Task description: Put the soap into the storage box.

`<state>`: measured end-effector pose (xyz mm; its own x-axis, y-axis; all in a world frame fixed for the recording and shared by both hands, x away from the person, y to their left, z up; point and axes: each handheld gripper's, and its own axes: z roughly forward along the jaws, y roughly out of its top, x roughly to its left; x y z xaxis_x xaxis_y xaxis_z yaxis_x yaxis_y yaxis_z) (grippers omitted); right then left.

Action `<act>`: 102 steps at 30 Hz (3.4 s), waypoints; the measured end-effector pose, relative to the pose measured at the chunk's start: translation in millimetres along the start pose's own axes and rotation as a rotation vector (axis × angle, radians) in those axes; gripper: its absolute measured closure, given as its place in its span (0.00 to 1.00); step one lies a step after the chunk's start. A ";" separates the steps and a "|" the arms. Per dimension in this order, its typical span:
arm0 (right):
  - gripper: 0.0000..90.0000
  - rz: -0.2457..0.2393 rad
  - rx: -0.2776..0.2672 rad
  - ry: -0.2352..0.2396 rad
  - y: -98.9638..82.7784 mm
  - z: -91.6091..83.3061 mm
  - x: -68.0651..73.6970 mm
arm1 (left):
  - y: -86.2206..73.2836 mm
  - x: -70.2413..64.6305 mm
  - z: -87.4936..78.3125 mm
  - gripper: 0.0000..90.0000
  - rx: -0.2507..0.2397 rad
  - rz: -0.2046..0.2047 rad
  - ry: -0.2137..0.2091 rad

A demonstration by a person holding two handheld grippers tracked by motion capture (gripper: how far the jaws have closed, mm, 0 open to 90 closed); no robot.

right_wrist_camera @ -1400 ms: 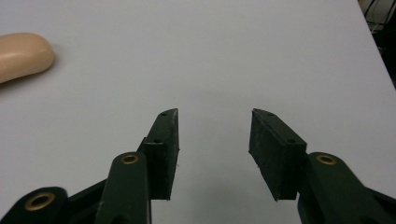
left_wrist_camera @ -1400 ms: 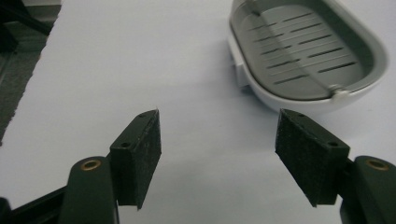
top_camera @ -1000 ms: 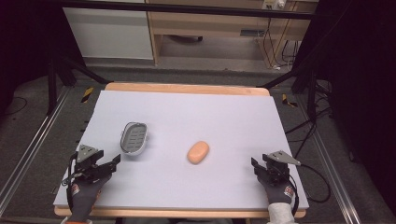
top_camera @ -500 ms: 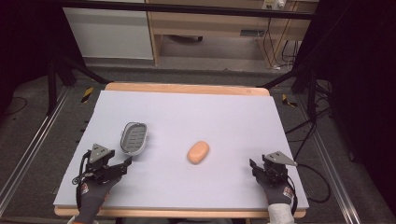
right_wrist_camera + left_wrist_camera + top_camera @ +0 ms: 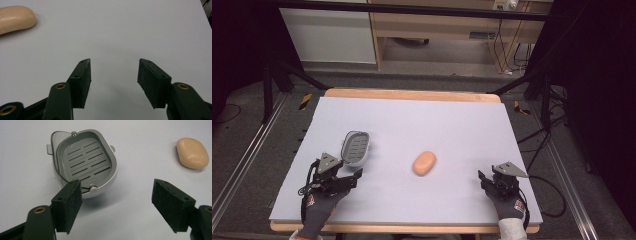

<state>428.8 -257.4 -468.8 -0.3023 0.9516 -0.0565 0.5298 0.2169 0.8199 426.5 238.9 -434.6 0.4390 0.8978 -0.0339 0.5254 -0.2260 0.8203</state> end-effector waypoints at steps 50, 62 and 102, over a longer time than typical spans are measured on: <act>0.47 -0.011 0.011 -0.038 3.3 1.7 2.1 | 64.0 -62.5 43.3 0.22 -0.001 0.083 -0.111; 0.47 -0.017 0.015 -0.043 3.9 2.7 2.6 | 70.0 -76.2 56.9 0.22 0.022 0.108 -0.126; 0.47 -0.014 0.025 -0.040 4.5 3.7 2.2 | 78.9 -124.9 102.0 0.21 0.091 0.181 -0.161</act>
<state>433.4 -253.5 -467.4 -0.2779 0.9562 -0.0914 0.5456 0.2354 0.8043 487.4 70.4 -423.8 0.6387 0.7694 0.0128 0.4875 -0.4174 0.7668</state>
